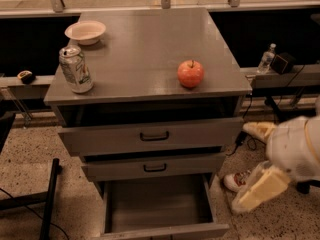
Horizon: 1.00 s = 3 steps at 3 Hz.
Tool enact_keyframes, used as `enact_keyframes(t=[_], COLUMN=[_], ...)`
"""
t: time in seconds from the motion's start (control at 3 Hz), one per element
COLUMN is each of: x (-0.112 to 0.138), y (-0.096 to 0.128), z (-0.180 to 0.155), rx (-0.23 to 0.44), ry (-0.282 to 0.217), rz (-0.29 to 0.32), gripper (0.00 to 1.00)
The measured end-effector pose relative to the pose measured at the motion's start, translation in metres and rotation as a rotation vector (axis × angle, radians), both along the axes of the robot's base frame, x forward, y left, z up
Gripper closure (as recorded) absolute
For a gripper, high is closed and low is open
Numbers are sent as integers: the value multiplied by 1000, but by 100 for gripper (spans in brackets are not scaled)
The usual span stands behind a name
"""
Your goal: Close bottom drawer
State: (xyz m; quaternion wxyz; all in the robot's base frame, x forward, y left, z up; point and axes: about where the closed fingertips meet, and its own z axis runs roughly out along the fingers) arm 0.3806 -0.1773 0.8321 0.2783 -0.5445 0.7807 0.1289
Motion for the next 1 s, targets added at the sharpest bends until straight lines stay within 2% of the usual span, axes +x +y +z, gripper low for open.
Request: enact_keyframes(t=[0.33, 0.67, 1.0], x=[-30, -30, -26], y=[1, 2, 1], z=[-46, -46, -81], rx=[92, 77, 168], ry=[13, -14, -8], rz=[28, 69, 75], gripper=[0, 0, 0])
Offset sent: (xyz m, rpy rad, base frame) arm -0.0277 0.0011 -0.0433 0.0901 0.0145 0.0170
